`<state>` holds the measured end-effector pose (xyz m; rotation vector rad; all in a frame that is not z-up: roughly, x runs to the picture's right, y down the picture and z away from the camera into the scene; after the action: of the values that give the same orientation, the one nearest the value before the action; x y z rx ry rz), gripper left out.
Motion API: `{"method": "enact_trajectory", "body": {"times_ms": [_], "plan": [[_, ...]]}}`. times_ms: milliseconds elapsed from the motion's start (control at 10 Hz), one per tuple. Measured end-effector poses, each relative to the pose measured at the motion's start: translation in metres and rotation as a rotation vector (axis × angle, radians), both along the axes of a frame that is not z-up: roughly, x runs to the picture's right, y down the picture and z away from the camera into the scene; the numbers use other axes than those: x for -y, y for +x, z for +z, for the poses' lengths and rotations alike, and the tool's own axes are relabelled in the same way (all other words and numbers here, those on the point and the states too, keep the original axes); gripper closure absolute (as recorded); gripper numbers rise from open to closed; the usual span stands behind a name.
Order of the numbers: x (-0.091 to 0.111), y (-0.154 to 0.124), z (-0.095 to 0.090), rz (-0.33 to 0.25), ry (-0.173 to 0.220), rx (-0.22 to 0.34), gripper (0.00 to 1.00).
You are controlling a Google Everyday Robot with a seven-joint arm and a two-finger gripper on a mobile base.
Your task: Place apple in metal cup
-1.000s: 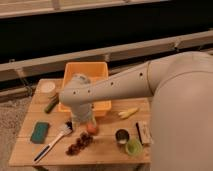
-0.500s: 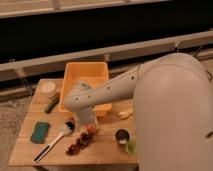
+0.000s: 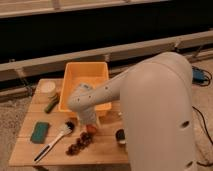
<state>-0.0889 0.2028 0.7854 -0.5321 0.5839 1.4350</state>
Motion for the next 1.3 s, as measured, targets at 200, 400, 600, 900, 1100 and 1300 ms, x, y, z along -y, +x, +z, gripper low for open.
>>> {"method": "enact_trajectory", "body": {"times_ms": [200,400,600,900,1100,1300], "plan": [[-0.001,0.004,0.009,0.011,-0.004,-0.010,0.35],[0.000,0.006,0.015,0.023,-0.002,-0.017,0.35],[0.001,0.006,0.020,0.038,0.001,-0.014,0.35],[-0.001,0.003,0.027,0.049,-0.005,-0.008,0.35],[-0.004,0.002,0.029,0.053,-0.015,-0.006,0.45],[-0.007,0.005,0.028,0.058,-0.030,-0.012,0.68]]}}
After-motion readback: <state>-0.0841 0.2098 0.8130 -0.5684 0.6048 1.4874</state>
